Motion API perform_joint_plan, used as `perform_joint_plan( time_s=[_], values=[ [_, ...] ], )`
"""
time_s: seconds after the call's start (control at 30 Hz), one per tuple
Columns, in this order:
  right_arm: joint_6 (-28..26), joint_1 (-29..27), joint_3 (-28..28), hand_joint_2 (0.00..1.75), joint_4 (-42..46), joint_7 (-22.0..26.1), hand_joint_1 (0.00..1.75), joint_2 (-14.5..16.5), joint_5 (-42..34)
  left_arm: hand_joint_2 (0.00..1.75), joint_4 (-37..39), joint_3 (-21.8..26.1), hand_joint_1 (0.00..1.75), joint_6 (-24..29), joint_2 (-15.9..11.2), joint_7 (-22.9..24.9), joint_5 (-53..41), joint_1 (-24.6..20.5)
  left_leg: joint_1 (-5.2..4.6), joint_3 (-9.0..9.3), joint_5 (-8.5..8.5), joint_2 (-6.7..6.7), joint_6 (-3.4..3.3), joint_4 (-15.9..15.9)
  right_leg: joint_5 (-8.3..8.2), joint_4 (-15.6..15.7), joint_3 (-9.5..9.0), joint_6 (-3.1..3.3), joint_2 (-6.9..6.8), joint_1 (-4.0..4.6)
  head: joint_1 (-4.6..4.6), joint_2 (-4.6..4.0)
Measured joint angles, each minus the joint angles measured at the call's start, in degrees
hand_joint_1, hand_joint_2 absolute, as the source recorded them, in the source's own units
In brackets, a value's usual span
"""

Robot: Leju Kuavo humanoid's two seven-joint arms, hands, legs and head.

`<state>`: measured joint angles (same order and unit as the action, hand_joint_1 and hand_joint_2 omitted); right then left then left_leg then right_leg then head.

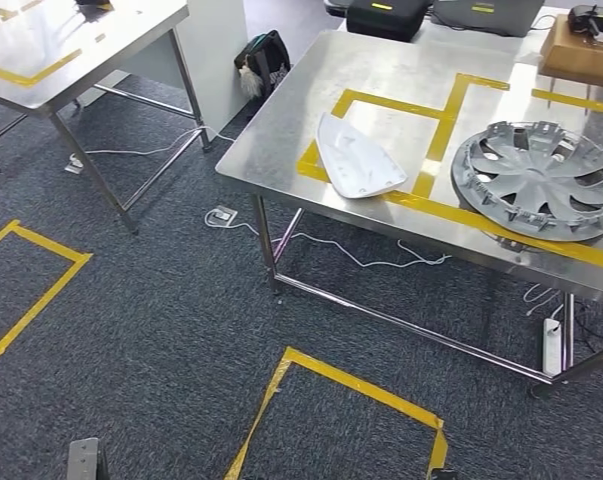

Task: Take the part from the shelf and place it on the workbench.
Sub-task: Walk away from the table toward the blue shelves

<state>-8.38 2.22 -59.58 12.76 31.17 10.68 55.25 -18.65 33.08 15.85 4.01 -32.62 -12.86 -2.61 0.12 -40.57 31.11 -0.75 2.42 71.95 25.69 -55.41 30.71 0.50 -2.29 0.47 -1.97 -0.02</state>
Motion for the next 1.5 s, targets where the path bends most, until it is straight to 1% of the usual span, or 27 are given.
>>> perform_joint_plan(
  time_s=[0.03,0.1,0.17,0.23,0.27,0.33,0.4,0.47,0.5,0.53,0.57,0.63,0.7,0.77,0.8,0.87,0.93,1.0,1.03,1.07,1.17,1.2,1.27,1.3,1.37,1.43,1.5],
  values=[
    [0.1,0.0,-0.1,0.0,0.0,0.3,0.0,0.0,0.0,0.0,0.8,0.0,0.0,0.1,0.1,0.9,-1.0,0.2,0.24,1.15,-1.37,0.23,0.23,0.0,-0.48,-0.2,0.91,-0.16,-0.81,-0.01,-0.01,0.0],
    [0.2,0.2,-0.4,0.0,0.0,0.6,0.0,0.0,0.0,0.0,2.0,-0.1,0.0,0.3,0.4,3.1,-2.6,0.5,0.54,6.29,-4.11,2.0,0.51,-5.5,-1.28,-0.7,2.41,-0.64,-2.25,0.0,0.0,0.0],
    [0.3,0.3,-0.5,0.0,0.0,0.7,0.0,0.0,0.2,0.0,2.6,-0.4,0.0,0.0,0.8,5.7,-4.3,0.3,0.3,12.3,-3.87,4.69,0.17,-13.9,-1.93,-1.1,3.31,-1.32,-3.69,0.06,-0.07,0.01],
    [0.4,0.5,-0.7,0.0,0.1,0.7,0.0,0.0,0.5,0.0,3.4,-1.2,0.0,-1.4,1.2,8.0,-6.4,0.2,-0.24,14.38,-2.96,5.12,-0.81,-18.3,-2.67,-1.2,3.84,-2.08,-5.27,-0.04,-0.19,0.01],
    [0.5,0.6,-0.7,0.0,0.1,0.6,0.0,0.0,0.6,0.0,3.8,-1.7,0.0,-2.5,1.4,8.8,-7.5,0.4,-0.35,14.11,-3.07,4.41,-1.49,-18.7,-2.91,-1.2,4.06,-2.46,-5.7,-0.2,-0.17,0.01],
    [0.6,0.6,-0.7,0.0,0.1,0.3,0.0,0.0,1.0,0.0,4.5,-2.8,0.0,-4.3,1.5,9.9,-9.3,1.1,-0.29,13.46,-3.84,3.28,-2.58,-18.8,-1.39,-2.9,4.92,-3.1,-3.56,-0.54,-0.22,0.01],
    [0.7,0.2,-0.7,0.0,0.0,-0.1,0.0,0.0,1.3,0.0,4.9,-3.9,0.0,-5.3,1.7,10.2,-10.3,1.5,-0.21,12.69,-4.71,2.03,-3.35,-18.9,2.99,-9.3,7.19,-3.5,0.38,-0.67,-0.28,0.0],
    [0.7,-0.1,-0.7,0.0,0.0,-0.4,0.0,0.0,1.4,0.0,5.1,-4.6,0.0,-5.6,1.8,10.2,-10.6,1.4,-0.27,11.71,-5.49,0.41,-3.57,-18.7,6.72,-16.7,9.42,-3.59,2.04,-0.62,-0.27,0.01],
    [0.7,-0.1,-0.7,0.0,0.0,-0.4,0.0,0.0,1.4,0.0,5.3,-4.8,0.0,-5.7,1.9,10.2,-10.6,1.3,-0.3,11.28,-5.8,-0.43,-3.53,-18.6,7.18,-18.1,9.45,-3.58,2.25,-0.61,-0.26,0.01],
    [0.7,-0.1,-0.7,0.0,0.0,-0.4,0.0,0.0,1.5,0.0,5.4,-5.0,0.0,-5.8,1.9,10.2,-10.6,1.4,-0.28,10.93,-6.03,-1.22,-3.43,-18.4,6.53,-17.0,8.26,-3.55,2.36,-0.64,-0.25,0.01],
    [0.7,-0.1,-0.7,0.0,0.0,-0.5,0.0,0.0,1.5,0.0,5.5,-5.3,0.0,-5.8,1.9,10.2,-10.7,1.5,-0.23,10.65,-6.2,-2.06,-3.29,-18.2,5.07,-13.7,5.97,-3.52,2.66,-0.74,-0.25,0.0],
    [0.7,0.0,-0.7,0.0,0.0,-0.6,0.0,0.0,1.6,0.0,5.7,-5.7,0.0,-5.8,1.9,10.2,-11.1,1.6,-0.18,10.01,-6.43,-3.61,-2.85,-17.6,2.84,-5.3,0.83,-3.52,5.48,-1.26,-0.26,0.0],
    [0.6,0.0,-0.7,0.0,0.0,-1.1,0.0,0.0,1.8,0.0,5.8,-5.9,0.0,-5.6,1.9,10.2,-11.4,1.5,-0.15,9.12,-6.79,-4.88,-2.23,-17.0,2.6,-1.5,-1.42,-3.28,7.87,-1.56,-0.2,0.01],
    [0.5,-0.1,-0.7,0.0,0.0,-1.5,0.0,0.1,2.0,0.0,5.9,-6.0,0.0,-5.2,1.9,10.3,-11.6,1.5,0.09,8.26,-7.37,-6.21,-1.44,-16.8,2.42,-1.7,-1.29,-2.59,7.05,-1.39,-0.15,0.01],
    [0.4,-0.2,-0.7,0.0,0.0,-1.7,0.0,0.1,2.1,0.0,6.0,-6.0,0.0,-5.1,1.9,10.3,-11.7,1.7,0.13,7.85,-7.28,-6.02,-1.08,-16.5,2.21,-1.7,-1.15,-2.17,6.26,-1.36,-0.16,0.01],
    [0.4,-0.2,-0.7,0.0,0.0,-2.0,0.0,0.1,2.3,0.0,6.1,-6.0,0.0,-4.8,1.9,10.3,-11.8,1.8,0.03,6.2,-5.12,-3.58,-0.52,-13.4,1.77,-1.5,-0.87,-1.44,4.57,-1.45,0.3,0.02],
    [0.3,-0.4,-0.7,0.0,0.0,-2.3,0.0,0.1,2.5,0.0,6.1,-6.1,0.0,-4.7,2.0,10.2,-12.0,1.7,0.04,2.89,-0.92,-0.61,-0.11,-6.0,1.55,-1.5,-0.49,-1.08,2.67,-1.28,0.74,0.01],
    [0.3,-0.5,-0.7,0.0,0.0,-2.8,0.0,0.1,2.9,0.0,6.1,-6.1,0.0,-4.5,2.1,10.1,-12.2,1.7,0.23,0.69,1.3,0.11,0.1,-0.2,1.35,-1.6,-0.07,-1.0,0.68,-1.11,0.77,0.02],
    [0.2,-0.5,-0.7,0.0,0.0,-3.0,0.0,0.1,3.1,0.0,6.2,-6.1,0.0,-4.3,2.1,10.0,-12.3,1.8,0.3,1.15,0.85,0.23,0.1,-0.3,1.24,-1.6,0.09,-1.04,-0.18,-1.07,0.77,0.02],
    [0.2,-0.4,-0.7,0.0,0.0,-3.2,0.0,0.1,3.3,0.0,6.2,-6.1,0.0,-4.2,2.1,10.0,-12.3,1.9,0.34,2.8,-0.49,0.51,0.05,-2.6,1.13,-1.6,0.19,-1.13,-0.92,-1.05,0.78,0.02],
    [0.2,-0.3,-0.7,0.0,0.0,-3.4,0.0,0.2,3.5,0.0,6.2,-6.1,0.0,-4.0,2.0,10.0,-12.4,1.7,0.09,9.78,-4.36,3.7,-0.47,-14.0,0.96,-1.7,0.28,-1.74,-2.82,-0.73,0.85,0.01],
    [0.2,-0.3,-0.7,0.0,0.0,-3.4,0.0,0.2,3.5,0.0,6.2,-6.1,0.0,-3.9,2.0,10.0,-12.4,1.6,-0.07,10.74,-4.72,4.38,-0.83,-16.0,0.9,-1.8,0.32,-2.04,-3.4,-0.58,0.88,0.01],
    [0.2,-0.2,-0.7,0.0,0.0,-3.4,0.0,0.2,3.6,0.0,6.2,-6.1,0.0,-3.9,2.0,9.9,-12.4,1.7,-0.35,10.44,-4.9,3.63,-1.78,-16.6,0.66,-1.7,0.33,-2.68,-4.49,-0.56,0.89,0.02],
    [0.2,-0.1,-0.7,0.0,0.0,-3.4,0.0,0.2,3.6,0.0,6.2,-6.1,0.0,-3.9,2.0,9.9,-12.4,2.0,-0.36,10.28,-5.12,3.1,-2.23,-16.7,0.75,-1.7,0.43,-3.03,-4.42,-0.7,0.87,0.02],
    [0.2,-0.2,-0.7,0.0,0.0,-3.4,0.0,0.3,3.6,0.0,6.3,-6.1,0.0,-3.8,2.0,10.0,-12.4,2.2,-0.26,10.03,-5.64,2.01,-3.11,-16.9,2.83,-4.4,1.56,-3.55,-2.02,-0.92,0.74,0.01],
    [0.2,-0.3,-0.7,0.0,0.0,-3.4,0.0,0.3,3.6,0.0,6.3,-6.1,0.0,-3.7,1.9,10.0,-12.5,2.1,-0.29,9.6,-6.04,0.74,-3.73,-16.9,7.0,-11.6,4.58,-3.66,1.08,-0.94,0.58,0.01],
    [0.2,-0.5,-0.7,0.0,0.0,-3.3,0.0,0.3,3.5,0.0,6.3,-6.1,0.0,-3.7,1.9,10.0,-12.7,2.0,-0.53,9.17,-6.36,-0.77,-4.02,-16.9,9.5,-18.0,7.26,-3.48,2.07,-0.81,0.57,0.01]
  ],
)
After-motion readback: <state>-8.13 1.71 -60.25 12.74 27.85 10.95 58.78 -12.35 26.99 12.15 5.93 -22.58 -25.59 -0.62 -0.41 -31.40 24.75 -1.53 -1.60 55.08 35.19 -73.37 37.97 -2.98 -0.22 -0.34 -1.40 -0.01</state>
